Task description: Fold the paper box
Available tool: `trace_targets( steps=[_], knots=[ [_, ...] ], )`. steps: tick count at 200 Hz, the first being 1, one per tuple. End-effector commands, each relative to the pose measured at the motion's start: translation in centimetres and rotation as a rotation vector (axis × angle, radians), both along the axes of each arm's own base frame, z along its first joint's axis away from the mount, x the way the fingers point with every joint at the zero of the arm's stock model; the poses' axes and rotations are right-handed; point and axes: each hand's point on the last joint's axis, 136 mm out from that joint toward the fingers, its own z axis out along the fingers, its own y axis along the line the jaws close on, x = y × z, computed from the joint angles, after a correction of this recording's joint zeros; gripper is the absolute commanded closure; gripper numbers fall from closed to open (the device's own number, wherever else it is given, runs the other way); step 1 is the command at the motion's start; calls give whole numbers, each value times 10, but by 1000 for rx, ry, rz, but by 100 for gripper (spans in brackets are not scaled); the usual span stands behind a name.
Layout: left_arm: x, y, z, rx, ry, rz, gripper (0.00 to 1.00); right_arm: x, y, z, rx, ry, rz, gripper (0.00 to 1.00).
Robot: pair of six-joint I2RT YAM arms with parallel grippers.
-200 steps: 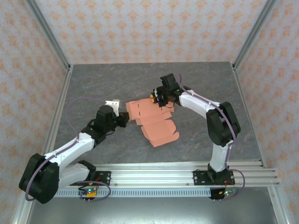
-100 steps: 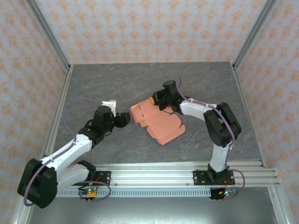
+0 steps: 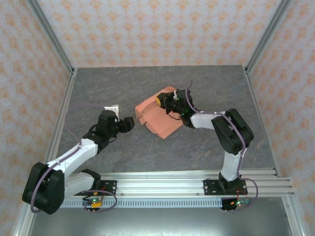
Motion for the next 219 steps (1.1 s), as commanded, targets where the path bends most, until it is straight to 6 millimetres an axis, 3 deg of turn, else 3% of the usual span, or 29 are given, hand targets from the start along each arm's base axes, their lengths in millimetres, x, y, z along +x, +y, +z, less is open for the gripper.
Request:
trace_targets(
  steps=[1,51,76,99,167,219],
  knots=[
    [11,9,7,51,-58,34,31,-8,11,14,12,-155,79,88],
    [16,16,-16,180,2,4,31,-15,10,-23,-76,-137,113,88],
    [18,6,-29,168,28,-35,31,-16,9,-36,-79,-116,108,88],
    [21,-1,-26,180,8,-73,31,-16,8,-45,-86,-105,112,88],
    [25,-37,-29,205,-3,-228,31,-16,14,-42,-8,-159,129,89],
    [32,-49,-24,220,-15,-271,34,-16,13,-43,5,-155,133,89]
  ],
)
